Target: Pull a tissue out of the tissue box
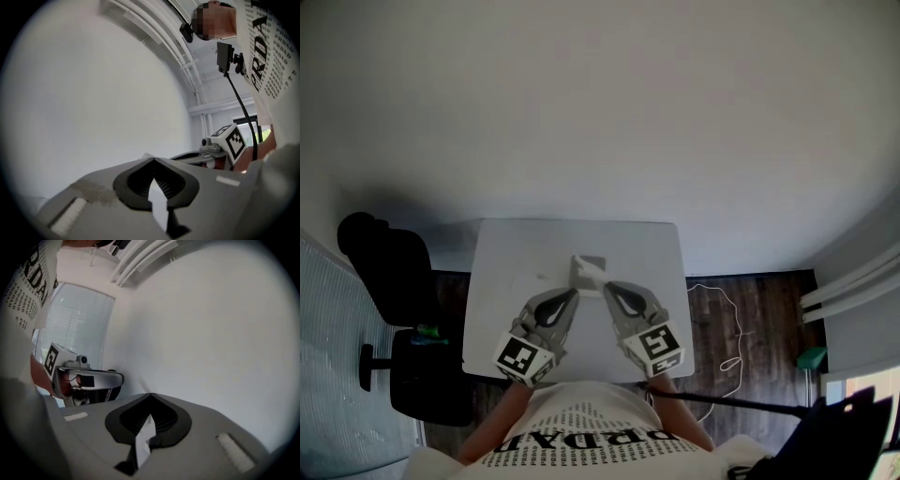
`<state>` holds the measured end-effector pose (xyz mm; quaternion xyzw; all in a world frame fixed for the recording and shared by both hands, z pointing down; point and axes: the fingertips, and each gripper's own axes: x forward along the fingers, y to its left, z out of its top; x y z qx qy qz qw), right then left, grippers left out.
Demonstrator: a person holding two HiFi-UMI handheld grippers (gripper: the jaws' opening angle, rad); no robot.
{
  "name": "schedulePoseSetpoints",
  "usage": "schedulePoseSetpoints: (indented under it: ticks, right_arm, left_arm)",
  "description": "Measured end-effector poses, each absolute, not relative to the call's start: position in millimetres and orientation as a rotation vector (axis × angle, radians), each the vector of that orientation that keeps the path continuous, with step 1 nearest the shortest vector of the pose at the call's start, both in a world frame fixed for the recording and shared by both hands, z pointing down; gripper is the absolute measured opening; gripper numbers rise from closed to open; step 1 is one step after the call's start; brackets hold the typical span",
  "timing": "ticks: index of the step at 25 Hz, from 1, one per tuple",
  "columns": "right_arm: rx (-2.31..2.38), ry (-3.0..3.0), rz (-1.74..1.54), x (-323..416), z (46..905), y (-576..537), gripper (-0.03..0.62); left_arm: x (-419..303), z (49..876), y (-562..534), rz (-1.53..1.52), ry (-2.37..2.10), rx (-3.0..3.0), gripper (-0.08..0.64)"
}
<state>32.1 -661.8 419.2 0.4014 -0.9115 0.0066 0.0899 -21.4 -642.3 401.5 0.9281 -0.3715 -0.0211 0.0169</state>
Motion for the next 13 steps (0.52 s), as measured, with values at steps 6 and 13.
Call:
schedulePoseSetpoints:
  ticks: [6,13]
  right_arm:
    - [1.202,-2.709,0.019,34.3,420.7,-659.0,0.009]
    - [1.188,-2.707,0.025,33.3,417.7,-653.6,0.009]
  left_arm:
    - [-21.2,400.4,-639.7,-0.077,-1.152,2.886,-0.003]
    - [-19.9,400.5,-634.2,-0.067,-1.162,2.874,-0.003]
